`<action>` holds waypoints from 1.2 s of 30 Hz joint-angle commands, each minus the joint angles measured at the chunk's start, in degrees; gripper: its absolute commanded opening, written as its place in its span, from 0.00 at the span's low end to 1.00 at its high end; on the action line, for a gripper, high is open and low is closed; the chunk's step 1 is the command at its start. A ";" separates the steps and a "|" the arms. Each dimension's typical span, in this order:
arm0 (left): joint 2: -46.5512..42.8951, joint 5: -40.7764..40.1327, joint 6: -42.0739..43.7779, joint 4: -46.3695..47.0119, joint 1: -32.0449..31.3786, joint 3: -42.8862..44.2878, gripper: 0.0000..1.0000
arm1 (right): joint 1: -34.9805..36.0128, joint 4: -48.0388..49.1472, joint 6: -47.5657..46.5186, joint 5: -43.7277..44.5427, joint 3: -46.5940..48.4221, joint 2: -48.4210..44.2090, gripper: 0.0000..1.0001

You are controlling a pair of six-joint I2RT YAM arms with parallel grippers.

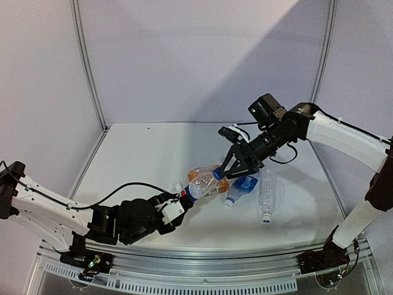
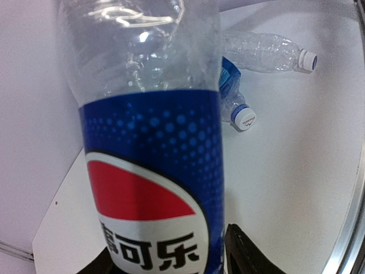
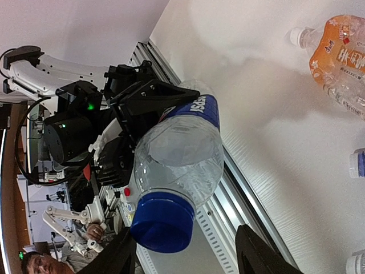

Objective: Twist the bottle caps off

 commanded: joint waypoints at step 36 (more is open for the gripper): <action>0.52 0.42 -0.73 -0.43 -1.01 0.10 0.00 | 1.62 -1.03 -1.15 -1.39 4.20 2.41 0.36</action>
